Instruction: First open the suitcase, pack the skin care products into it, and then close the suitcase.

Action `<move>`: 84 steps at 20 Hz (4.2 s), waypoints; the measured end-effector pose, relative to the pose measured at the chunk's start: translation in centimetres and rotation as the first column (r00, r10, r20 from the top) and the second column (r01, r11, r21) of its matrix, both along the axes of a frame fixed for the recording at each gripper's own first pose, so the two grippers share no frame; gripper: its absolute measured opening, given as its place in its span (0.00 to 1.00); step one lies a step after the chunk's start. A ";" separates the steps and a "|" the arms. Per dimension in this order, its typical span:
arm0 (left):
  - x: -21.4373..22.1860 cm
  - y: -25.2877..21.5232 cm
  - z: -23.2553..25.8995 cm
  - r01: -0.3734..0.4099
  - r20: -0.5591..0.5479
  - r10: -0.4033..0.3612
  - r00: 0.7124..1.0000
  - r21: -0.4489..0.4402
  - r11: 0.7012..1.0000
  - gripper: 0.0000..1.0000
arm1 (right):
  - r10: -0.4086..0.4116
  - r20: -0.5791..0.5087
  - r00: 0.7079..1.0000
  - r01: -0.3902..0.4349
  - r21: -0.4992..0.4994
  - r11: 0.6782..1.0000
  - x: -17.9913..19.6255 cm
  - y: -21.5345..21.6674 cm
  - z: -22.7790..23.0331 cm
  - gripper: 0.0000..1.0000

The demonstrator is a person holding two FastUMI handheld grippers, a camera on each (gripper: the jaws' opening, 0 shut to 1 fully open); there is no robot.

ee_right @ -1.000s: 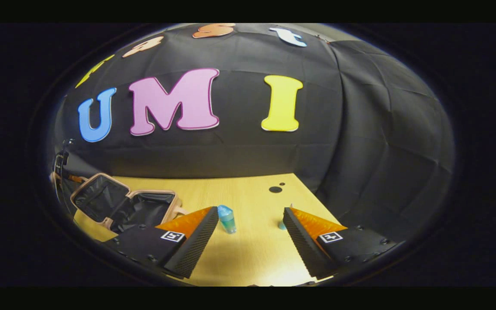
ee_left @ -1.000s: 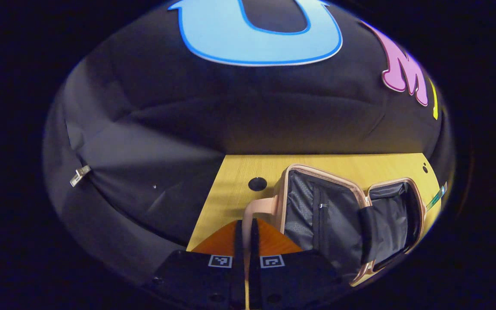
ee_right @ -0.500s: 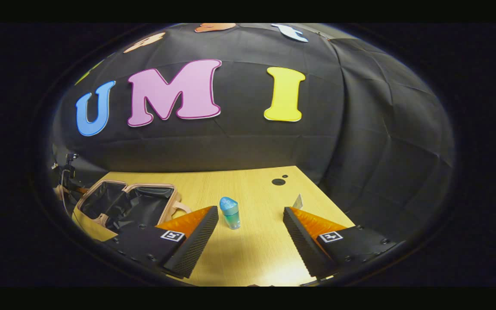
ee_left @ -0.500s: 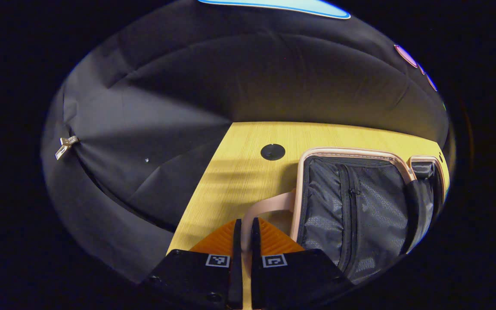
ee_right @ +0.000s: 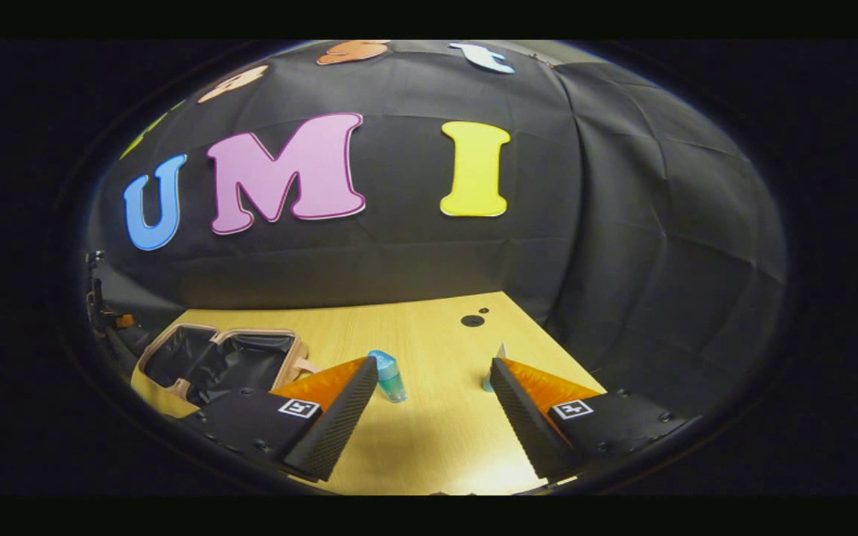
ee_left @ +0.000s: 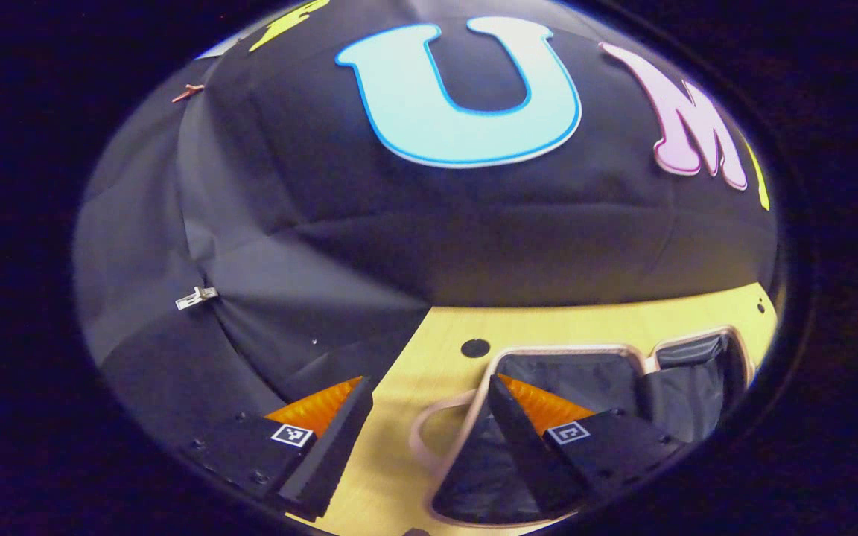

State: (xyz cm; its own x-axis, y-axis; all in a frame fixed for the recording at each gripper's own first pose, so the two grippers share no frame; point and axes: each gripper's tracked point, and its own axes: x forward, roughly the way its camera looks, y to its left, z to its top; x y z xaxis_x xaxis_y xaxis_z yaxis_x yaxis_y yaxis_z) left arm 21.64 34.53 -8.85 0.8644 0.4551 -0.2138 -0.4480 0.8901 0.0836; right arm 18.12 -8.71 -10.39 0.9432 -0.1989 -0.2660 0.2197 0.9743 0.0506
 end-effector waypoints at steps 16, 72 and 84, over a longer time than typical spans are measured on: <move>-1.1 -45.5 -8.9 0.608 0.020 -0.609 0.793 -0.081 0.790 0.99 | -0.014 -0.055 0.998 0.011 -0.049 0.999 -1.7 -7.7 -3.9 0.96; 5.7 -43.3 -9.1 0.419 -0.032 -0.427 0.904 -0.138 0.898 0.41 | 0.422 0.059 0.905 -0.420 -0.054 0.906 8.8 5.3 -8.0 0.32; 4.5 -25.9 -19.4 0.201 -0.445 -0.304 0.842 -0.265 0.943 0.44 | 0.613 0.106 0.783 -0.622 0.111 0.775 7.8 22.1 -6.1 0.30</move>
State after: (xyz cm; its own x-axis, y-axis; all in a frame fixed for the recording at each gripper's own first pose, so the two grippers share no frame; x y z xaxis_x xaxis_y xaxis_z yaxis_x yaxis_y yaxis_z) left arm 26.19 8.63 -28.20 0.7125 0.1377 -0.6880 -0.1568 0.9870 0.0352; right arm 25.96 13.40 -16.47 0.8658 0.4652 -0.1845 -0.4352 0.8819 0.1812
